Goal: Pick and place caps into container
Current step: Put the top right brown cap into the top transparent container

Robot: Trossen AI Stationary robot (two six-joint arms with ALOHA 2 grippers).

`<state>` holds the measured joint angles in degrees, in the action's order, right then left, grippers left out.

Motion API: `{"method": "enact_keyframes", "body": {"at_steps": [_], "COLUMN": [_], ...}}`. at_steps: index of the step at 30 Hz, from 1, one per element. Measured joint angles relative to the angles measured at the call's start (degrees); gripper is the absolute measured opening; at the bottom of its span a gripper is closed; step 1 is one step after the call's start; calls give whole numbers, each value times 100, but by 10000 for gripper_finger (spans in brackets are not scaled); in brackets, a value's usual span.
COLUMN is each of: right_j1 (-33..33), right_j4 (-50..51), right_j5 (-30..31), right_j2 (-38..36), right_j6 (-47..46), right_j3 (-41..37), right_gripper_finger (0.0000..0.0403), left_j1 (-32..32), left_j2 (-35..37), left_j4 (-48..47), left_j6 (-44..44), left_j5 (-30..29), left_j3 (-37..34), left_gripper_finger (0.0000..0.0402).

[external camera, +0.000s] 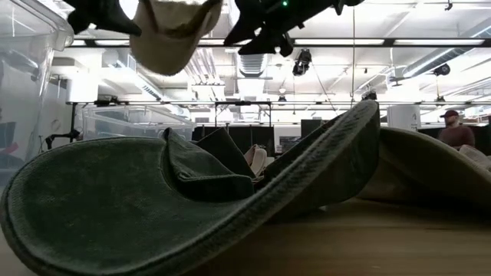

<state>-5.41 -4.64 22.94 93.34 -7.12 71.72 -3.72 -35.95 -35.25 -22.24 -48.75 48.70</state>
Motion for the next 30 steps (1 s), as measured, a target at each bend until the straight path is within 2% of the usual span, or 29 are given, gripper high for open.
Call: {"method": "enact_keyframes", "body": {"at_steps": [6, 12, 18, 25, 30], "right_j1": [20, 6, 12, 17, 9], "right_j4": [371, 537, 619, 645, 739], "right_j5": [-26, -21, -26, -30, -30], "right_j2": [-39, -39, -39, -39, -39], "right_j6": [32, 57, 147, 191, 213], "right_j3": [4, -9, -11, -11, -13], "right_gripper_finger": [269, 272, 272, 272, 265], "left_j1": [460, 1212, 2340, 3889, 4621], "left_j2": [-59, -168, -435, -1120, -1632], "left_j4": [-1711, -2286, -2328, -2304, -2529], "left_j6": [-863, -948, -720, -286, 14], "left_j5": [-24, 443, 1610, 3458, 3593], "left_j3": [750, 1176, 1443, 1452, 1526], "left_gripper_finger": [7, 7, 7, 7, 7]}}
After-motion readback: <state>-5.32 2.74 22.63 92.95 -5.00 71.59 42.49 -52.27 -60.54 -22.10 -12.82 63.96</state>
